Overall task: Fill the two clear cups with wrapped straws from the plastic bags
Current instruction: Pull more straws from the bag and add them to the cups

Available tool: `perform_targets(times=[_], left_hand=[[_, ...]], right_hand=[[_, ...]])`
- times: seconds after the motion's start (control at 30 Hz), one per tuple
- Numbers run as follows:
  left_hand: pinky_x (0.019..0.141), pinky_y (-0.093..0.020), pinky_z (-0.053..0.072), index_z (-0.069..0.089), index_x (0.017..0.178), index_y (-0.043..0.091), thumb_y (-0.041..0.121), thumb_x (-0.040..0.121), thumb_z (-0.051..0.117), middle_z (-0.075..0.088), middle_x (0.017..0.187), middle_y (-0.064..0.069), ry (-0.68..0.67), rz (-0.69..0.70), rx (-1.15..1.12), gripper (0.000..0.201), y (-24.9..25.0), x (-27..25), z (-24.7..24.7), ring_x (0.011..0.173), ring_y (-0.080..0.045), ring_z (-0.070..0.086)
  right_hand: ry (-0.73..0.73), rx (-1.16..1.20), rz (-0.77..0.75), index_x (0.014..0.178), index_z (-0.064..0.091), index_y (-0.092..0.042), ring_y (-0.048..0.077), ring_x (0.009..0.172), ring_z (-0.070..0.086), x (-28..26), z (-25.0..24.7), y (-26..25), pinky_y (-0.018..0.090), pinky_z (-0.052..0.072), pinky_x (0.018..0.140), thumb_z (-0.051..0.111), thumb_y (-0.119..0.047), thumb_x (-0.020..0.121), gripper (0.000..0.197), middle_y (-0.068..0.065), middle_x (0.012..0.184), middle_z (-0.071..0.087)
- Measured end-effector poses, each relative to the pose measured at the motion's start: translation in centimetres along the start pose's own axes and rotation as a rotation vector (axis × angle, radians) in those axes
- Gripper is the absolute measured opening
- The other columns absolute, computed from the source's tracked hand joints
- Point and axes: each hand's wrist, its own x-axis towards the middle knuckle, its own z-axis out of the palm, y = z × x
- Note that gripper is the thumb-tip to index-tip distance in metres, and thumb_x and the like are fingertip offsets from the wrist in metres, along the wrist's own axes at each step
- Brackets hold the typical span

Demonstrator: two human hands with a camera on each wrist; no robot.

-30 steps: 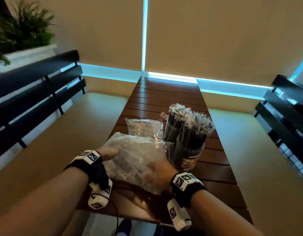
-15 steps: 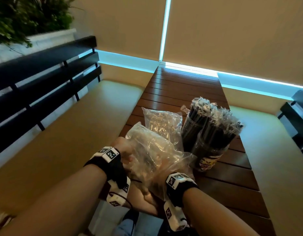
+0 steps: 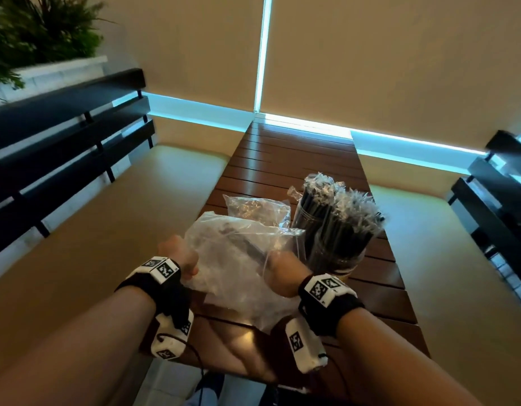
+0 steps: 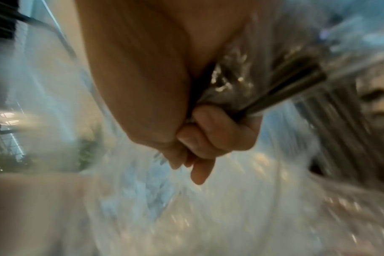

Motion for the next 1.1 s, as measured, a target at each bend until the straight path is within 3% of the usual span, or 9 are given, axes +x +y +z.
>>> perform_targets(times=[0.1, 0.17, 0.2, 0.33, 0.5, 0.73, 0.83, 0.97, 1.1], left_hand=[[0.068, -0.025, 0.051, 0.055, 0.063, 0.012, 0.007, 0.086, 0.067, 0.071, 0.079, -0.005, -0.041, 0.058, 0.179, 0.026, 0.2, 0.1, 0.8, 0.091, -0.027, 0.071], [0.086, -0.03, 0.05, 0.062, 0.089, 0.009, 0.012, 0.089, 0.062, 0.069, 0.113, -0.013, -0.014, 0.111, 0.252, 0.004, 0.3, 0.7, 1.2, 0.111, -0.031, 0.065], [0.09, -0.032, 0.051, 0.059, 0.109, 0.004, 0.016, 0.089, 0.061, 0.064, 0.122, -0.016, 0.0, 0.1, 0.256, 0.023, 0.1, 1.6, 1.9, 0.114, -0.033, 0.063], [0.085, -0.039, 0.05, 0.042, 0.13, -0.007, 0.013, 0.085, 0.062, 0.056, 0.127, -0.026, 0.053, 0.091, 0.188, 0.053, 0.6, 1.8, 3.2, 0.112, -0.041, 0.061], [0.099, -0.036, 0.047, 0.008, 0.15, -0.009, 0.015, 0.095, 0.059, 0.048, 0.14, -0.027, 0.041, 0.122, 0.286, 0.08, 1.3, 0.7, 4.0, 0.127, -0.038, 0.054], [0.09, -0.039, 0.055, 0.048, 0.127, 0.009, 0.03, 0.091, 0.053, 0.064, 0.123, -0.012, 0.189, 0.373, 0.56, 0.042, 5.6, -3.0, -0.1, 0.109, -0.031, 0.065], [0.089, -0.043, 0.052, 0.056, 0.113, 0.016, 0.055, 0.096, 0.047, 0.067, 0.112, -0.008, 0.303, 0.597, -0.013, 0.044, 10.6, -5.8, -3.8, 0.102, -0.031, 0.064], [0.085, -0.04, 0.055, 0.046, 0.121, 0.025, 0.078, 0.082, 0.051, 0.068, 0.105, 0.0, -0.304, 0.792, -1.033, 0.066, 18.6, -11.5, -7.6, 0.093, -0.02, 0.072], [0.063, -0.031, 0.056, 0.044, 0.125, 0.028, 0.035, 0.097, 0.062, 0.067, 0.091, -0.005, -0.17, 0.855, -1.32, 0.034, 22.9, -15.1, -8.6, 0.068, -0.015, 0.064]], right_hand=[[-0.068, -0.05, -0.04, 0.113, 0.064, -0.002, 0.032, 0.106, 0.062, -2.1, -2.9, 0.4, 0.032, 0.047, 0.084, 0.05, -0.028, 0.101, 0.032, 0.017, 0.113, 0.066], [-0.13, -0.09, -0.047, 0.114, 0.064, -0.008, 0.026, 0.103, 0.061, -3.7, -5.2, 0.5, 0.029, 0.046, 0.082, 0.054, -0.035, 0.099, 0.032, 0.012, 0.112, 0.065], [-0.152, -0.101, -0.049, 0.113, 0.063, -0.011, 0.024, 0.098, 0.061, -4.7, -6.5, 0.7, 0.029, 0.046, 0.081, 0.056, -0.038, 0.098, 0.031, 0.009, 0.108, 0.065], [-0.174, -0.165, -0.087, 0.099, 0.059, -0.019, 0.016, 0.081, 0.06, -9.5, -12.3, 1.5, 0.03, 0.045, 0.074, 0.056, -0.036, 0.098, 0.017, 0.001, 0.094, 0.065], [0.022, 0.047, -0.077, 0.11, 0.064, -0.021, 0.013, 0.095, 0.065, -13.6, -17.6, 4.2, 0.032, 0.049, 0.085, 0.054, -0.037, 0.1, 0.021, -0.002, 0.101, 0.069], [0.589, 0.269, -0.181, 0.084, 0.047, -0.027, 0.01, 0.062, 0.047, -10.7, -15.7, 5.7, 0.024, 0.038, 0.058, 0.054, -0.031, 0.101, 0.019, -0.007, 0.071, 0.052], [0.719, 0.334, -0.203, 0.088, 0.045, -0.022, 0.004, 0.052, 0.045, -9.3, -13.5, 5.7, 0.016, 0.037, 0.049, 0.054, -0.026, 0.101, 0.016, -0.007, 0.065, 0.052], [0.784, 0.287, -0.247, 0.091, 0.04, -0.027, 0.0, 0.051, 0.05, -7.4, -11.0, 5.5, 0.016, 0.032, 0.046, 0.055, -0.02, 0.1, 0.019, -0.011, 0.06, 0.048], [0.8, 0.355, -0.289, 0.095, 0.038, -0.028, 0.003, 0.048, 0.047, -6.7, -9.8, 4.6, 0.016, 0.03, 0.046, 0.053, -0.027, 0.101, 0.016, -0.009, 0.062, 0.051]])
